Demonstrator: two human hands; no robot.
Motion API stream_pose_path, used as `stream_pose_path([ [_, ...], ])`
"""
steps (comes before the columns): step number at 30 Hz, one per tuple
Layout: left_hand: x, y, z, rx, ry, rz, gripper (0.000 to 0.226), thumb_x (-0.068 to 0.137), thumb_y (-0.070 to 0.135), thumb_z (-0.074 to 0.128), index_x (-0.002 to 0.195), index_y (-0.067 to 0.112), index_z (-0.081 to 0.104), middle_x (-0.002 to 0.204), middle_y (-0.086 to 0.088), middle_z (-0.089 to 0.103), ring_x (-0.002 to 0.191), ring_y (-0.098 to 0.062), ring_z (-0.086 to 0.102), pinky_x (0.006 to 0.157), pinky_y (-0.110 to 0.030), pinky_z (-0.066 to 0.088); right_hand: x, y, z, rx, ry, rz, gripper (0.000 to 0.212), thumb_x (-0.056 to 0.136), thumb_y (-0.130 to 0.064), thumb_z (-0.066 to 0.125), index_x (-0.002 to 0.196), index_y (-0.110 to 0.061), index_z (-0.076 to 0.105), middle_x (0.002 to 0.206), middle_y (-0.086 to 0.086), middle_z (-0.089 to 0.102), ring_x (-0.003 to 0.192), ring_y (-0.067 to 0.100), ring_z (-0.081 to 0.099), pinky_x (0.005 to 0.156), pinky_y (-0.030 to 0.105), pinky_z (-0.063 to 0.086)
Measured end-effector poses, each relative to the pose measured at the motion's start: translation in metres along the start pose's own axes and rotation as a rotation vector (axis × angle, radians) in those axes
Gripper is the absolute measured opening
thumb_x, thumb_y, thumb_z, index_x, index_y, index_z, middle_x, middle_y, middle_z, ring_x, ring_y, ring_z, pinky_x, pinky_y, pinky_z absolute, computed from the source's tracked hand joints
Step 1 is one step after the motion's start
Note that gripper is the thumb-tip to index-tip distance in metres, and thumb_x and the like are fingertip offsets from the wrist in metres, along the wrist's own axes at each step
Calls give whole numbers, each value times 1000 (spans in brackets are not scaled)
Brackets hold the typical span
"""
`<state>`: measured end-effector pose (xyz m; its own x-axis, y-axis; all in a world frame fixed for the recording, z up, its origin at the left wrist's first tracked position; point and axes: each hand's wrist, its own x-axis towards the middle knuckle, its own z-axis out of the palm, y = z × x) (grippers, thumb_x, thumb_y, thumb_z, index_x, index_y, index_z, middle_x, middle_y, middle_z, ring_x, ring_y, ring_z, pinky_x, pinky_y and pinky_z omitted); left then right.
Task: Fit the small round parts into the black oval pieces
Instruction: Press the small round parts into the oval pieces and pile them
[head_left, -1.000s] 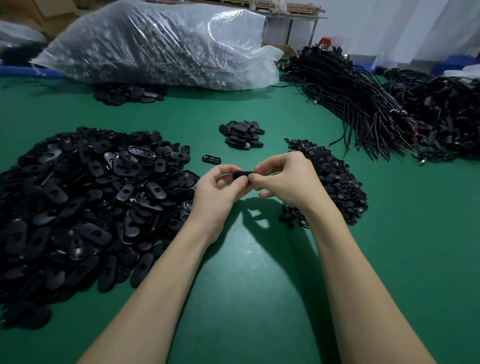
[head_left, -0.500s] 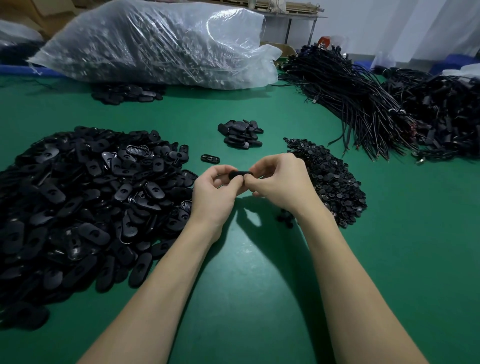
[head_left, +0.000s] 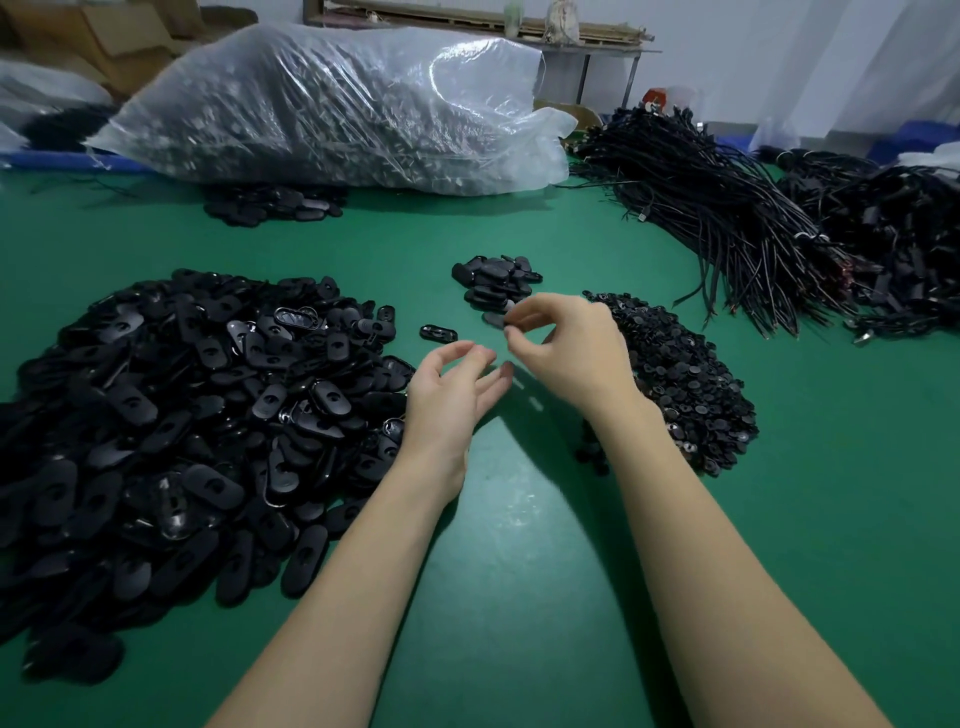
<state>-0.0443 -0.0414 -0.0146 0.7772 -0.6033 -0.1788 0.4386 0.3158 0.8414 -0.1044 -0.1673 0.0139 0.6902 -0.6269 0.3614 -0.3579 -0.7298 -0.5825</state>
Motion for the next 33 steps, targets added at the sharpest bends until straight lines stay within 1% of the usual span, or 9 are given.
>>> stream_pose_path([
  [5,0,-2,1,63,-4,15,9,101,9,57,110,7,57,112,-13,68,93,-19,76,86,-30,60,54,5,13,-61,104,95,14,94,-28,66,103,-29,76,102,-11,77,94,13,70,74,28,54],
  [9,1,-2,2,81,-21,5,7,102,9,55,107,5,57,105,-13,70,91,-21,76,83,-30,62,82,14,21,-160,32,152,16,93,-29,66,106,-29,75,108,-5,76,104,22,68,85,34,55],
  [13,1,-2,3,89,-25,3,4,101,9,55,103,6,57,99,-12,69,91,-22,76,81,-29,62,83,20,29,-217,-22,130,13,92,-32,67,103,-31,74,112,-3,75,106,26,68,84,34,53],
  [17,2,-3,3,99,-25,4,4,101,10,56,103,7,57,99,-11,70,89,-20,76,79,-28,61,73,14,30,-222,8,110,22,92,-34,65,113,-29,73,115,-3,74,108,26,67,86,35,54],
  [20,2,-4,2,96,-28,8,4,101,10,56,103,7,58,99,-11,71,89,-20,76,77,-26,60,60,1,35,-154,32,35,22,91,-31,65,110,-28,74,110,-5,75,104,21,68,89,37,56],
  [23,3,-4,2,84,-24,8,5,102,9,55,100,6,58,95,-11,73,87,-19,76,77,-26,60,51,-13,42,-72,-159,-33,20,89,-36,70,108,-32,75,103,-11,73,100,12,67,87,33,55],
  [25,4,-4,2,82,3,7,5,101,8,56,96,6,58,89,-9,70,79,-15,74,75,-24,59,50,-19,43,-71,-330,-41,24,88,-42,75,112,-37,76,107,-13,72,102,11,66,89,33,53],
  [27,4,-3,1,99,18,4,7,100,8,57,93,8,58,83,-6,67,69,-10,69,69,-21,57,51,-23,42,-94,-396,-52,21,88,-40,78,108,-37,78,106,-12,73,98,12,67,90,35,55],
  [33,3,-2,1,101,0,0,10,101,9,56,91,10,60,77,-2,67,63,-7,67,66,-19,56,43,-19,37,-57,-293,-41,12,94,-26,68,101,-24,79,99,-7,77,94,12,69,88,35,57],
])
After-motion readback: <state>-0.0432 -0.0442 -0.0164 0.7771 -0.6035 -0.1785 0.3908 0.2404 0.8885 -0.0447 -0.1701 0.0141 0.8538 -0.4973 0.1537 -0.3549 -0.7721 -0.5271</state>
